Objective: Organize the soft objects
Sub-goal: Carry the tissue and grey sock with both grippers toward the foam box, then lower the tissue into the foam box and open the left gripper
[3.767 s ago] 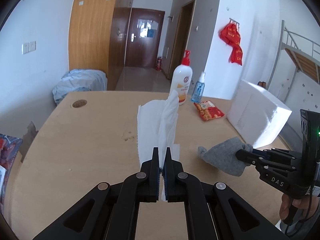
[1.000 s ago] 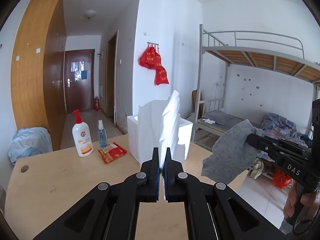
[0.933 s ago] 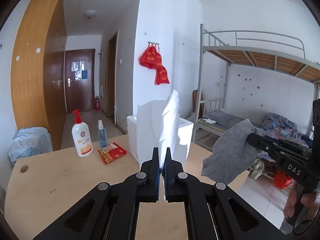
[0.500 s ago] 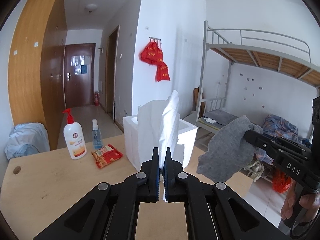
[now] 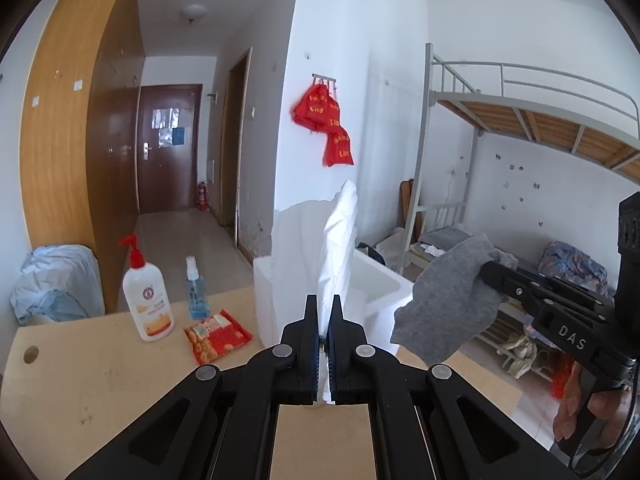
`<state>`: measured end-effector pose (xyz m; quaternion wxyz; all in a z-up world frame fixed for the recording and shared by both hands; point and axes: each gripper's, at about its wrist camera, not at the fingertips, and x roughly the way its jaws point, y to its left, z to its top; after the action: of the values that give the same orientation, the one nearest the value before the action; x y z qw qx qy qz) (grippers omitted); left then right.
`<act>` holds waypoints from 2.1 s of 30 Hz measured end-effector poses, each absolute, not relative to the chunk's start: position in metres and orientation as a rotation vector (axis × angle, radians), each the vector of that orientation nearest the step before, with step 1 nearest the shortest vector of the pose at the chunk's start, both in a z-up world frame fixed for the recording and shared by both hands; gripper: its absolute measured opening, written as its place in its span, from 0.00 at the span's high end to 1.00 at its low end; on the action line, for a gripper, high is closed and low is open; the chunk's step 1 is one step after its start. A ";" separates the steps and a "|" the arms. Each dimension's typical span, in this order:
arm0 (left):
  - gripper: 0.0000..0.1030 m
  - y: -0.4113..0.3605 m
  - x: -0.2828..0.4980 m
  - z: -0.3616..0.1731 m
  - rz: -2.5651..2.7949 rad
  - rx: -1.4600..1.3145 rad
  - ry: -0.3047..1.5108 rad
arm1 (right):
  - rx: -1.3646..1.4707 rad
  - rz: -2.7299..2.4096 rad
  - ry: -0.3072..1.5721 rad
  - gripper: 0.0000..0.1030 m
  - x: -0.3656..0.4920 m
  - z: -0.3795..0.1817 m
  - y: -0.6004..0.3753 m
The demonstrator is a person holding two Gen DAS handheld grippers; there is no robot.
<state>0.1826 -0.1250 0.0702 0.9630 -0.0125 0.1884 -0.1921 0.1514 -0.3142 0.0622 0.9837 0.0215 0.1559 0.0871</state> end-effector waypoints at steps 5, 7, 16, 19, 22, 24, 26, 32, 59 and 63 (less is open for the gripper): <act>0.97 -0.127 0.200 0.078 -0.384 -0.028 0.374 | 0.039 0.187 0.304 0.83 0.163 0.067 -0.311; 0.97 -0.128 0.205 0.081 -0.382 -0.029 0.370 | 0.039 0.191 0.299 0.83 0.166 0.069 -0.310; 0.97 -0.134 0.230 0.091 -0.386 -0.029 0.357 | 0.031 0.194 0.280 0.83 0.184 0.079 -0.305; 0.97 -0.135 0.238 0.091 -0.388 -0.025 0.358 | 0.028 0.192 0.281 0.83 0.190 0.080 -0.303; 0.97 -0.140 0.246 0.090 -0.402 -0.023 0.364 | 0.027 0.190 0.284 0.83 0.196 0.080 -0.302; 0.97 -0.143 0.252 0.089 -0.410 -0.026 0.369 | 0.027 0.187 0.285 0.83 0.200 0.079 -0.301; 0.97 -0.147 0.259 0.087 -0.419 -0.024 0.377 | 0.024 0.184 0.287 0.83 0.204 0.079 -0.301; 0.97 -0.152 0.287 0.078 -0.425 -0.029 0.415 | 0.028 0.174 0.305 0.83 0.216 0.073 -0.303; 0.61 -0.193 0.366 0.023 -0.417 0.036 0.660 | 0.039 0.156 0.313 0.83 0.230 0.072 -0.308; 0.28 -0.190 0.361 0.027 -0.401 0.035 0.623 | 0.038 0.157 0.309 0.83 0.230 0.072 -0.306</act>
<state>0.3611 -0.1902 0.0273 0.9320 0.0171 0.3043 -0.1960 0.2302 -0.3060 0.0719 0.9848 0.0187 0.1540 0.0782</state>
